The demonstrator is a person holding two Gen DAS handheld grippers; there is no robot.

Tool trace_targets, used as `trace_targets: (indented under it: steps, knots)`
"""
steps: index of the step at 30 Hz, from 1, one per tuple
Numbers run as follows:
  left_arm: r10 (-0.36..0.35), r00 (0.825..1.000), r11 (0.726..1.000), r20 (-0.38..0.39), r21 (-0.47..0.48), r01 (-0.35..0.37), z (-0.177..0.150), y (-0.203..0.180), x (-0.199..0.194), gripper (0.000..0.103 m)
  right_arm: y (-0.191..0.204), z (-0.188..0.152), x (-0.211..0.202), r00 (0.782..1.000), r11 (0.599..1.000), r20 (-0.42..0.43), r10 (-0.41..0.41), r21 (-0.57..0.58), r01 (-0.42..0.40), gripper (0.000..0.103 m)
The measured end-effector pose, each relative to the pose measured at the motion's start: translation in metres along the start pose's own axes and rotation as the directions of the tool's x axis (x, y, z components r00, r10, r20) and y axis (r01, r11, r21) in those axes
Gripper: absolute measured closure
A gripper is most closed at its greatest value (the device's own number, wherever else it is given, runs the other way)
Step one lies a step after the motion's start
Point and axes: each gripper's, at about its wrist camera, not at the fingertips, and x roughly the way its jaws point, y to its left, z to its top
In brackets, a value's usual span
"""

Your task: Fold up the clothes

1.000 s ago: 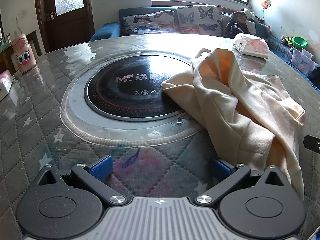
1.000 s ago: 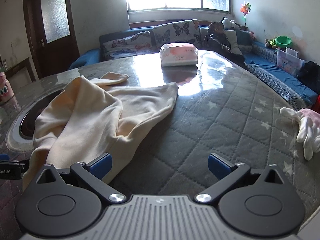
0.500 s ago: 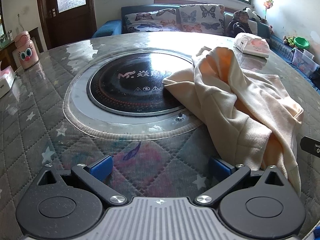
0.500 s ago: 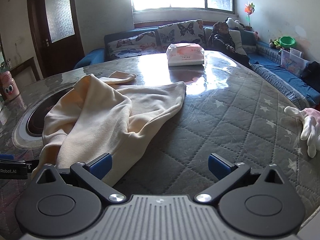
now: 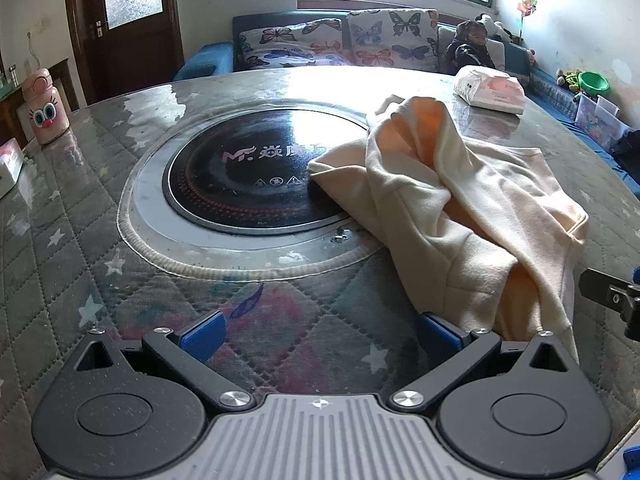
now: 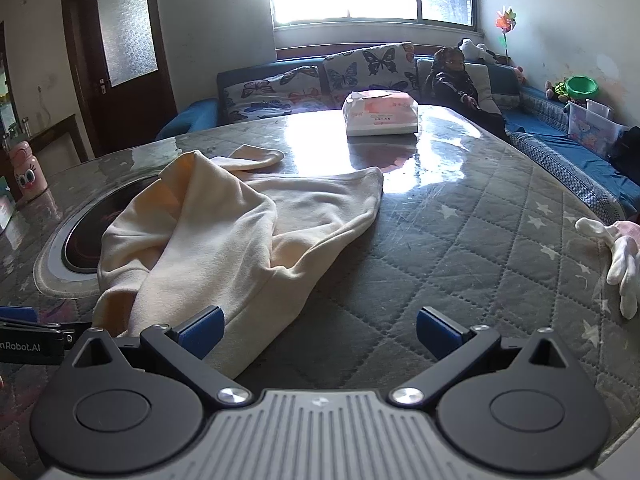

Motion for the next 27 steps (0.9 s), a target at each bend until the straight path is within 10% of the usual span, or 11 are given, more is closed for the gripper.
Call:
trace_targets:
  steps: [27]
  knots:
    - [-0.03, 1.0, 0.999, 0.007, 0.033, 0.03, -0.002, -0.011, -0.011, 0.0, 0.006, 0.0, -0.004, 1.0, 1.0, 0.013, 0.019, -0.008, -0.019, 0.0]
